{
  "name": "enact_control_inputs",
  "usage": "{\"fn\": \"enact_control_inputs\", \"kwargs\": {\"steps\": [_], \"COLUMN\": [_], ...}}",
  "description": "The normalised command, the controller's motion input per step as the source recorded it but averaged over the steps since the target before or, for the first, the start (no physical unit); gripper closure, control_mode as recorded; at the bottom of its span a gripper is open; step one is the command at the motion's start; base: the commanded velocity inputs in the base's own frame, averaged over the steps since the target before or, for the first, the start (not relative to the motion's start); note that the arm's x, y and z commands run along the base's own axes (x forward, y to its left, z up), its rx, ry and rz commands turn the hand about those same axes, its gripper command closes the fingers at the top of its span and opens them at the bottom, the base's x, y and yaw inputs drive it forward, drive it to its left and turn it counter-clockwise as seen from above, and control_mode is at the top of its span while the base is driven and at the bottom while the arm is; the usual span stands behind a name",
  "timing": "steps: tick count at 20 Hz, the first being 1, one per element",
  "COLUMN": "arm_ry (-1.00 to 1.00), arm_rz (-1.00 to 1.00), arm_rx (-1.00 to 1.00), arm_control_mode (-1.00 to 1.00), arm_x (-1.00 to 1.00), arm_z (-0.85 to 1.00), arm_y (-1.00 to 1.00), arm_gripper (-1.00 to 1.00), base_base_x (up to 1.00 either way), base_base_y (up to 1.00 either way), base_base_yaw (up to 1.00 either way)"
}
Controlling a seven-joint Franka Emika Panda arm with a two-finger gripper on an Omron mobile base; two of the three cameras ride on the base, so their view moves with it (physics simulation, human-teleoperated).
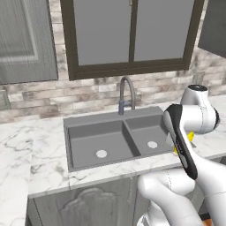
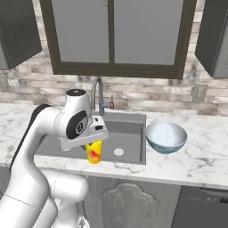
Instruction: Pick the cup and bowl from the counter and place them on the counter next to the sink.
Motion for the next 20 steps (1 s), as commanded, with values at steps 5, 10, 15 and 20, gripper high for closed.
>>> {"fn": "enact_control_inputs", "kwargs": {"steps": [5,10,15,20], "arm_ry": [0.00,0.00,0.00,0.00], "arm_rz": [0.00,0.00,0.00,0.00], "arm_rx": [0.00,0.00,0.00,0.00], "arm_control_mode": [1.00,1.00,1.00,-1.00], "arm_x": [0.00,0.00,0.00,0.00], "arm_z": [0.00,0.00,0.00,0.00], "arm_y": [0.00,0.00,0.00,0.02], "arm_gripper": [1.00,1.00,1.00,1.00], "base_base_x": [0.02,0.00,0.00,0.00], "base_base_y": [0.01,0.00,0.00,0.00], "base_base_yaw": [-0.03,0.00,0.00,0.00]}}
